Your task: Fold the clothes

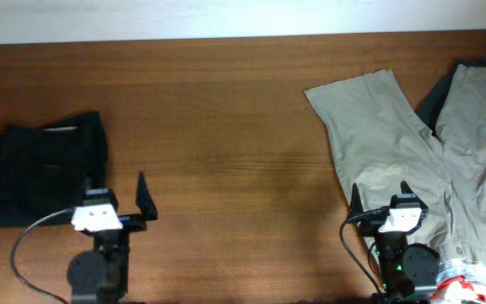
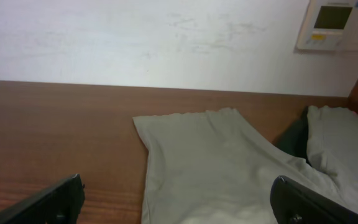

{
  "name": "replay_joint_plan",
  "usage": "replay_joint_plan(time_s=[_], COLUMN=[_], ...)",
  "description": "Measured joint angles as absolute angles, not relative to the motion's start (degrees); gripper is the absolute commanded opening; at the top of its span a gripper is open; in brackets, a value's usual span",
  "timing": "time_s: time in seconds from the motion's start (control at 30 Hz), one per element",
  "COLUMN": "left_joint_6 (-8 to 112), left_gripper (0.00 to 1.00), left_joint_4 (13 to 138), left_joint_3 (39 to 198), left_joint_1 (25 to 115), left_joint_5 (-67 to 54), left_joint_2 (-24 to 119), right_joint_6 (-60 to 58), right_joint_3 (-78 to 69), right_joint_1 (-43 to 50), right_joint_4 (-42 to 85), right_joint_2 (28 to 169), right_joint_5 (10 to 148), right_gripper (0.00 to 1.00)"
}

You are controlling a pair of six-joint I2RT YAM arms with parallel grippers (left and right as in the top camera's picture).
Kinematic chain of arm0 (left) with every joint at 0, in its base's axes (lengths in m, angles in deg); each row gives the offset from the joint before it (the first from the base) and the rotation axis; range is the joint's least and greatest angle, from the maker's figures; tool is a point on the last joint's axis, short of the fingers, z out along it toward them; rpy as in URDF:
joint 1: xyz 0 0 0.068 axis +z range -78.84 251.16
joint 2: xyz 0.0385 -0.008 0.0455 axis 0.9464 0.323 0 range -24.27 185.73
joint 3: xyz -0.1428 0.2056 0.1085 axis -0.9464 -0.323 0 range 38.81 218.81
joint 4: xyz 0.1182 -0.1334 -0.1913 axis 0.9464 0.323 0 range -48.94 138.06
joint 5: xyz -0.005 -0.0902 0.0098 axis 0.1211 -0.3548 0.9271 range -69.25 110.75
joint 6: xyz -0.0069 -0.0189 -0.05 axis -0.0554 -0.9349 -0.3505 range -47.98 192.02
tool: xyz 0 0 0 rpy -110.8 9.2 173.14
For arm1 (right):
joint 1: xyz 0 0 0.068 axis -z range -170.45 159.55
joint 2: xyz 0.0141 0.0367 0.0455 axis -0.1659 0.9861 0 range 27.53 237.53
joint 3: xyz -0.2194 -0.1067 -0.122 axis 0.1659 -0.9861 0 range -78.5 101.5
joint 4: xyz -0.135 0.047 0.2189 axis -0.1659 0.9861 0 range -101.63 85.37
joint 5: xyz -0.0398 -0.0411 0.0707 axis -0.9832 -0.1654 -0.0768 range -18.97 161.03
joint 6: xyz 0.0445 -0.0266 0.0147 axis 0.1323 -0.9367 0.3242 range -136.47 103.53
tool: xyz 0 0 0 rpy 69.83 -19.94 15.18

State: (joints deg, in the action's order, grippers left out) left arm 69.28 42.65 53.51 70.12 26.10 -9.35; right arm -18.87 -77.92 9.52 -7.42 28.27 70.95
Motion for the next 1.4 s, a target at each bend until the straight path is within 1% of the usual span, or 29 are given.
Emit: replay_joint_plan(time_s=[0.07,0.13,0.2,0.3,0.33,1.4], left_joint_6=[71.99,72.86,73.23,73.56,73.56,73.56], left_gripper=[0.99,0.99,0.99,0.99,0.99,0.99], left_joint_4=[31.3,24.59,29.47,43.78,45.71,45.64], left_joint_3=[47.11,41.6,39.85,39.96,39.59,39.59], left_joint_1=[70.12,70.12,70.12,70.12,70.12,70.12], left_joint_5=[22.82,21.92,21.55,21.44,21.33,21.31], left_joint_2=[-12.69,-17.28,-21.17,-23.54,-23.4,-23.54], right_joint_6=[-18.85,-18.87,-18.87,-18.87,-18.87,-18.89], right_joint_3=[-77.92,-77.92,-77.92,-77.92,-77.92,-77.92], right_joint_1=[9.52,9.52,9.52,9.52,9.52,9.52], right_joint_4=[-7.45,-7.42,-7.42,-7.4,-7.45,-7.42], right_joint_2=[28.24,28.29,28.29,28.22,28.22,28.22], right_joint_5=[70.93,70.93,70.95,70.95,70.95,70.95], right_gripper=[0.99,0.99,0.99,0.99,0.99,0.99])
